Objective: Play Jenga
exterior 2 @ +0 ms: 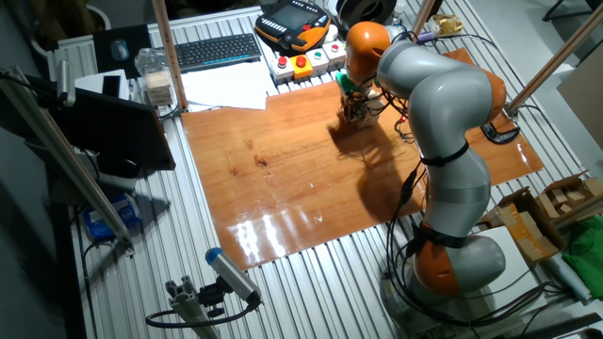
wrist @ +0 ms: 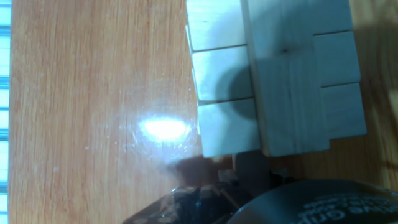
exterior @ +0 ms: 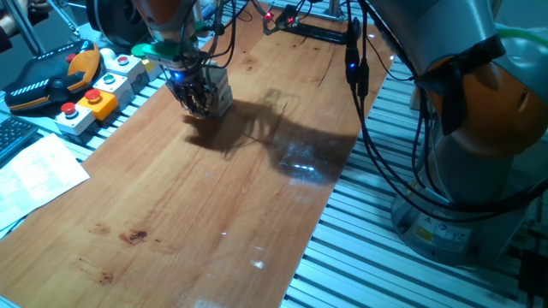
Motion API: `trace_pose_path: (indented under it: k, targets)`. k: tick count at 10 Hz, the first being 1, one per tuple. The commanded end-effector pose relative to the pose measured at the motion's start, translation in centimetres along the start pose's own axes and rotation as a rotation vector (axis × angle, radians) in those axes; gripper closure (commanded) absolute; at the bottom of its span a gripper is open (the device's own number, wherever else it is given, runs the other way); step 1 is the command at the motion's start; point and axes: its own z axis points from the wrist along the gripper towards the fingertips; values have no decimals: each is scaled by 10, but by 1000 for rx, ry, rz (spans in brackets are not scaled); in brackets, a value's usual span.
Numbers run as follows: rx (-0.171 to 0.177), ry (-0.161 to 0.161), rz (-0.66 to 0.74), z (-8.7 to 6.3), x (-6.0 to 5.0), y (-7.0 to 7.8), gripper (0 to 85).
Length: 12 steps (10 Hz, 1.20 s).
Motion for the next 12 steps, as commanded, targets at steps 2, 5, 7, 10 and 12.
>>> trace_pose_path:
  k: [2,5,7,10,12]
  targets:
    - [-2,-3,0,0,2,0,843]
    - [-1,-8,0,-1,4,0,843]
    - [-3,-9,0,-1,5,0,843]
    - [-5,-8,0,0,5,0,843]
    - [-8,-8,0,0,6,0,843]
